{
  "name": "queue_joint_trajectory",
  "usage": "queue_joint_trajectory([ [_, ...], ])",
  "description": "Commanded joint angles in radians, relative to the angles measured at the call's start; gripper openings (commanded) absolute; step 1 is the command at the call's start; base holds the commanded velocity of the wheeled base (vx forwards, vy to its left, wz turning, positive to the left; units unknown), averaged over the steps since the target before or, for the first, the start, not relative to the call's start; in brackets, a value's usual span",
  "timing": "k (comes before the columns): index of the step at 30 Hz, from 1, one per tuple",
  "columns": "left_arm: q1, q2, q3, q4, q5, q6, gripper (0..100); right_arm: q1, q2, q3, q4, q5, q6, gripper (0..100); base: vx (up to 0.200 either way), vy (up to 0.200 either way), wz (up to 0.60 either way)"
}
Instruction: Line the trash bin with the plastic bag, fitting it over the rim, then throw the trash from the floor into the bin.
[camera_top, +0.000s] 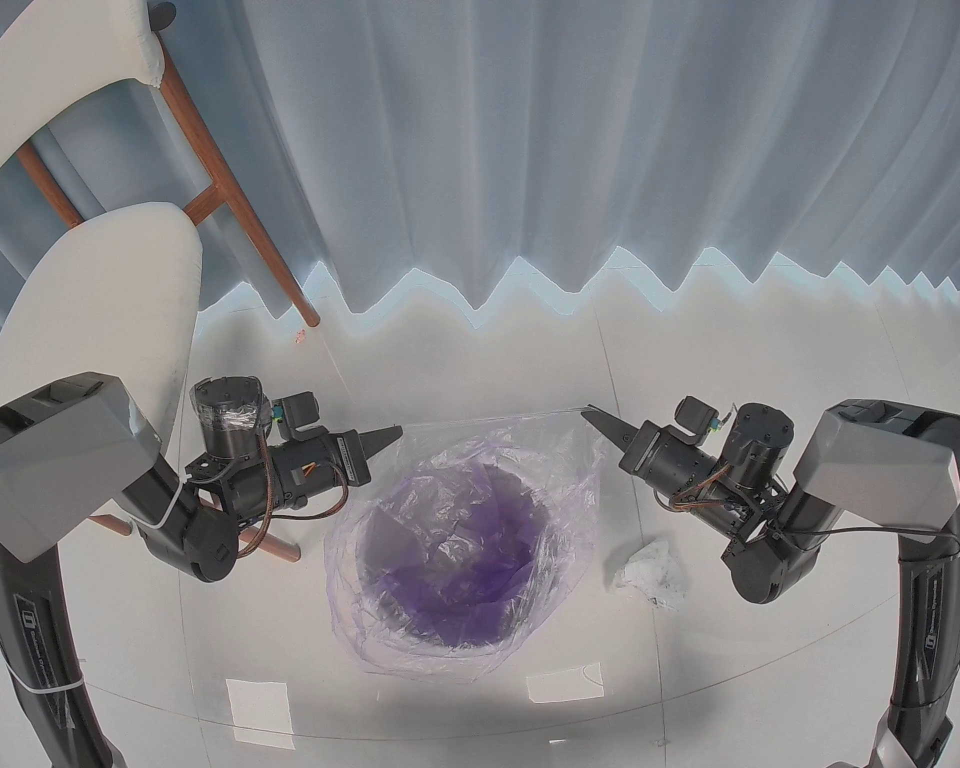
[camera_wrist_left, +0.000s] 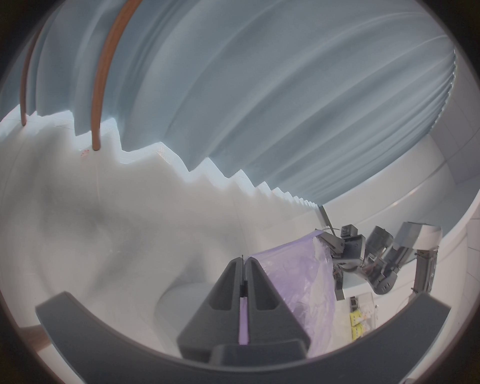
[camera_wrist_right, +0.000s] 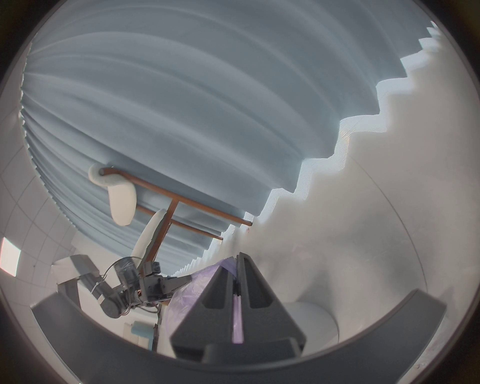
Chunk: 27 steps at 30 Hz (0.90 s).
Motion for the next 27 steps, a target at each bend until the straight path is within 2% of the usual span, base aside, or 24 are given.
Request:
queue_joint_trajectory([
  [1, 0.002, 0.016, -0.002, -0.001, 0.043, -0.016, 0, 0.002, 0.065, -0.035, -0.016, -0.023, 0.013, 0, 0.000, 0.000, 0.00],
  [7, 0.005, 0.050, -0.010, -0.014, 0.162, -0.013, 0, 0.011, 0.094, -0.037, -0.014, -0.040, 0.044, 0, 0.000, 0.000, 0.00],
  [14, 0.006, 0.117, 0.028, -0.142, 0.171, -0.010, 0, 0.022, 0.138, -0.054, -0.016, -0.088, 0.047, 0, 0.000, 0.000, 0.00],
  [23, 0.003, 0.122, 0.051, -0.189, 0.159, -0.018, 0, 0.022, 0.169, -0.054, -0.018, -0.089, 0.067, 0, 0.000, 0.000, 0.00],
  [27, 0.002, 0.085, 0.068, -0.272, 0.154, -0.060, 0, 0.023, 0.163, -0.052, -0.019, -0.089, 0.085, 0, 0.000, 0.000, 0.00],
])
